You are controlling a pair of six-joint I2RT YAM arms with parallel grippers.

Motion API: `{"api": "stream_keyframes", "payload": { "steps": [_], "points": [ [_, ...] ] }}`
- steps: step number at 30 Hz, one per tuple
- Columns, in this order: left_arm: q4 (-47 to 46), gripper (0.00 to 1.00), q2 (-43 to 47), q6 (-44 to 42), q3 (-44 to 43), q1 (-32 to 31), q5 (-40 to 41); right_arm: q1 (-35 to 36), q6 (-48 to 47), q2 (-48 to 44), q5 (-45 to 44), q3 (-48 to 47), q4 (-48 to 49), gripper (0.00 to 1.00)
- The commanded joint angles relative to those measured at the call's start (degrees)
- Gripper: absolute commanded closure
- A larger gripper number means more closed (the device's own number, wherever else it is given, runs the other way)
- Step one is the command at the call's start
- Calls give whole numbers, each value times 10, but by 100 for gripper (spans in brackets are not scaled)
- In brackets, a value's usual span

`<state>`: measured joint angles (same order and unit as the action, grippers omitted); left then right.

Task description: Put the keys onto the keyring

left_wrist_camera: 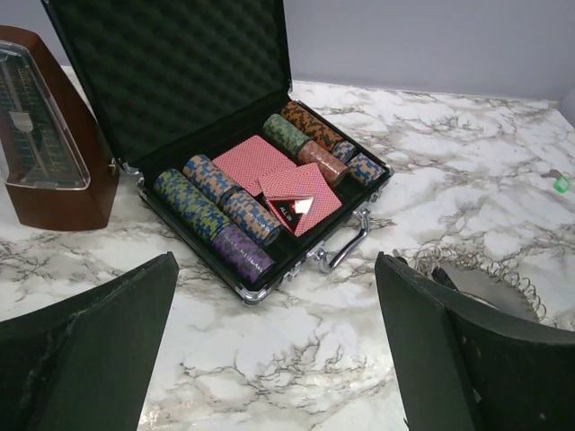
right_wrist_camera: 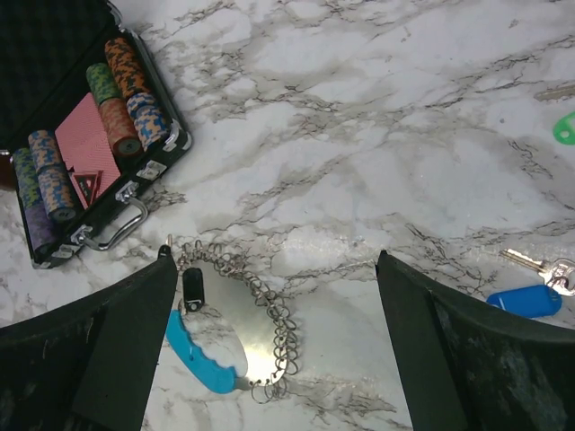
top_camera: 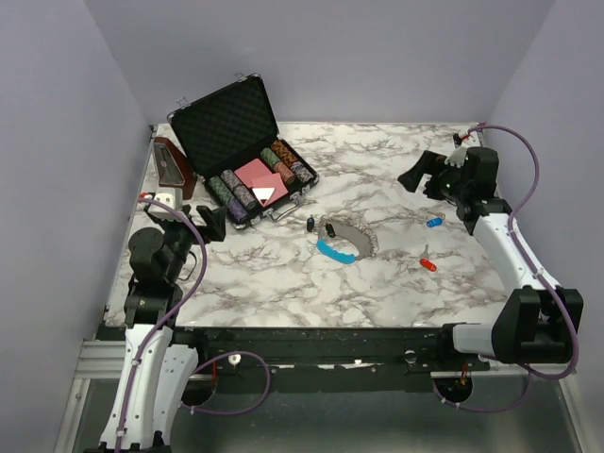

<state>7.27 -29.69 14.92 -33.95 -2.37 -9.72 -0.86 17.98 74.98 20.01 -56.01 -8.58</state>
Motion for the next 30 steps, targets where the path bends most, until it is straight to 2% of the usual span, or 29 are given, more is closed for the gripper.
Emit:
{"api": "stream_keyframes", "payload": {
  "steps": [1,4,8,11,13,17,19,22,24,27,30],
  "points": [
    [-9,1,-5,7,-8,2,-43,-2,-7,-12,-9,-13,5,0],
    [-4,1,-8,7,-11,3,-54,-2,-63,-14,46,-17,-9,0],
    [-5,1,-12,7,-14,1,-76,-1,-205,-14,192,-37,-63,0],
    [-3,1,-15,8,-16,1,-89,-1,-311,-15,245,-52,-132,0],
    [-3,1,-17,9,-18,2,-99,-1,-424,-7,274,-66,-209,0],
    [-1,1,-17,11,-20,1,-111,-2,-585,21,240,-103,-332,0],
    [0,1,-15,10,-20,1,-114,-17,-632,20,219,-104,-337,0],
    [-1,1,-15,11,-23,0,-123,-91,-762,38,283,-124,-396,0],
    [-1,1,-14,12,-23,0,-125,-119,-902,67,295,-148,-482,0],
    [-2,1,-13,13,-22,0,-130,-121,-1086,110,233,-165,-582,0],
    [-3,1,-13,13,-22,0,-136,-121,-1164,130,192,-151,-593,0]
  ]
}}
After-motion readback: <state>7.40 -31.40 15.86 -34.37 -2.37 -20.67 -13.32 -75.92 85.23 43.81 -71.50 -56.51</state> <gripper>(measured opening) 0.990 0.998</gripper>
